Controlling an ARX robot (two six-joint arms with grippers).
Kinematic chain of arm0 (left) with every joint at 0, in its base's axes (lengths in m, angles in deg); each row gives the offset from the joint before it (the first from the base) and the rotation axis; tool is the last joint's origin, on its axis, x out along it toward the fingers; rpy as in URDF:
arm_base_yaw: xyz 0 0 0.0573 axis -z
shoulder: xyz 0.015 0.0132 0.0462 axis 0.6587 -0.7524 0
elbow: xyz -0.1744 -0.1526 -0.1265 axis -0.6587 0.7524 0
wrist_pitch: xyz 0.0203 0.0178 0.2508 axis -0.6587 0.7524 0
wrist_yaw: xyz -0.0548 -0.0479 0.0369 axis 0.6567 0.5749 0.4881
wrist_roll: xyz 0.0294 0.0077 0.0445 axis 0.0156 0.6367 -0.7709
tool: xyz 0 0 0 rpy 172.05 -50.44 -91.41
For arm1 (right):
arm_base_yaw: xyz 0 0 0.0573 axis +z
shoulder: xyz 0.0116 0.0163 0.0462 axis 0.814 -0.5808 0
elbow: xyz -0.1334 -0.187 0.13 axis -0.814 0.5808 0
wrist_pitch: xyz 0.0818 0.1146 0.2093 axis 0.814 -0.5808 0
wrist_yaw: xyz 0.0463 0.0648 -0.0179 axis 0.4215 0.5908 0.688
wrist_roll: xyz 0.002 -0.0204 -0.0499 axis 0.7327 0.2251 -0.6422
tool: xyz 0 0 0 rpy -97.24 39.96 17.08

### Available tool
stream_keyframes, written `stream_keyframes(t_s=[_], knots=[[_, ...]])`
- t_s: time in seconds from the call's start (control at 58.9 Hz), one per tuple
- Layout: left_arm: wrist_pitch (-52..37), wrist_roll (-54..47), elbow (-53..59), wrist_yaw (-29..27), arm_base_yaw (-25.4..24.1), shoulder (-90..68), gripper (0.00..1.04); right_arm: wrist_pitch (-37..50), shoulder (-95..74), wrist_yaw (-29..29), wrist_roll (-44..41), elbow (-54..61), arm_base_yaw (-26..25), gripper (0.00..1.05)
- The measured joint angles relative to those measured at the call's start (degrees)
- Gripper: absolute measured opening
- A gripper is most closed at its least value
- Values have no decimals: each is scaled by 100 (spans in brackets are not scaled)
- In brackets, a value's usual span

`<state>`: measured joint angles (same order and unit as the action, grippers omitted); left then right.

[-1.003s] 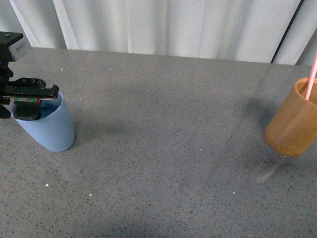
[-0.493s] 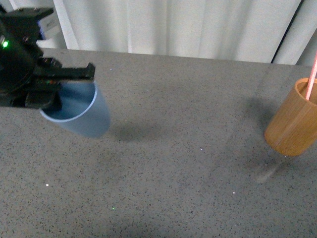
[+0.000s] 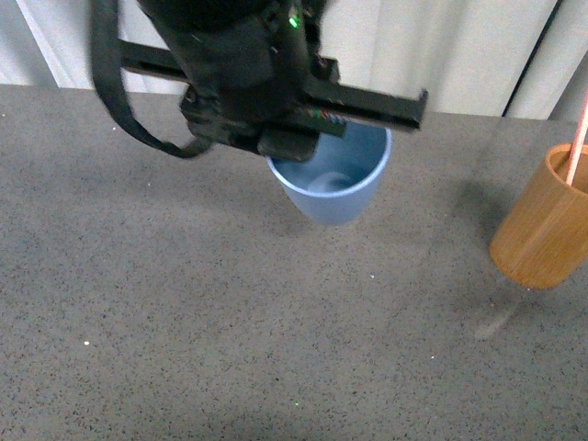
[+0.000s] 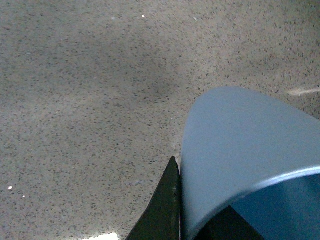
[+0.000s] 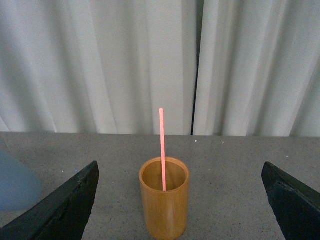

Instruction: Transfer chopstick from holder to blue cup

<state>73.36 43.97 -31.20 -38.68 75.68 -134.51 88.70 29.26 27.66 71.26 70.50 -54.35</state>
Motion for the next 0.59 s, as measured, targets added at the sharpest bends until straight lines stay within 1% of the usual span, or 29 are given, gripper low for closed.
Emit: stream_keyframes(t_s=[0.119, 0.408, 0.595], knots=[[2, -2, -131, -179, 232, -398, 3, 0, 0, 0, 0, -2, 0, 95], [7, 0, -269, -398, 573, -1115, 3, 0, 0, 0, 0, 0, 0, 95], [-26, 24, -282, -428, 682, -1272, 3, 0, 0, 0, 0, -2, 0, 95]])
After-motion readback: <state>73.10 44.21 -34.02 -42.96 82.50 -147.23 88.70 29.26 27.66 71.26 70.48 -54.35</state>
